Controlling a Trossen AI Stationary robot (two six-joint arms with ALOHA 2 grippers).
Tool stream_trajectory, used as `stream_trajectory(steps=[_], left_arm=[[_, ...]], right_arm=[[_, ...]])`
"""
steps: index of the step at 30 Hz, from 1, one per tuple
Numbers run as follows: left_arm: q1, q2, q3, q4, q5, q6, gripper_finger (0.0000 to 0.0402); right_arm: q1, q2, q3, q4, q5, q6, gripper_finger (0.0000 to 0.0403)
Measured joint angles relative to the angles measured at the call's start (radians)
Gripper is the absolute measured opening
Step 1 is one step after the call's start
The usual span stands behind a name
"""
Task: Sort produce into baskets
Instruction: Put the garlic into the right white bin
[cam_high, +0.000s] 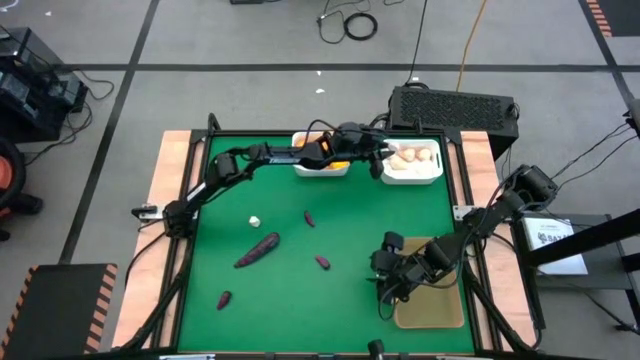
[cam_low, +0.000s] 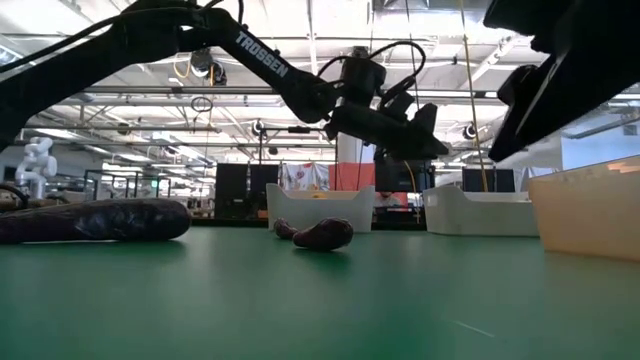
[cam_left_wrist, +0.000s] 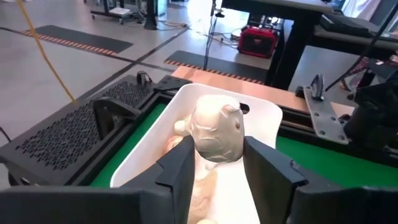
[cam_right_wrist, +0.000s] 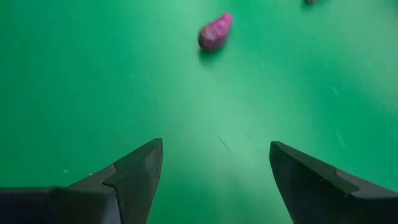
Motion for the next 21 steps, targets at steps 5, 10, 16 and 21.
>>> stream_trajectory(steps=[5, 10, 16, 21], left_arm=[[0.0, 0.0, 0.0, 0.004, -0.001, 0.0, 0.0188], [0.0, 0.0, 0.0, 0.0, -0.003, 0.007, 0.0235], [0.003, -0.058, -0.002, -0.158, 0.036, 0.01, 0.0242], [0.0, -0.184, 0.001, -0.526, 0.056, 0.121, 0.0242]], right_arm=[[-0.012, 0.0, 0.0, 0.064, -0.001, -0.065, 0.0286], [-0.036, 0.0, 0.0, 0.101, -0.004, -0.11, 0.0286], [-0.048, 0.0, 0.0, 0.107, -0.009, -0.118, 0.0286], [-0.048, 0.0, 0.0, 0.106, -0.01, -0.122, 0.0286]])
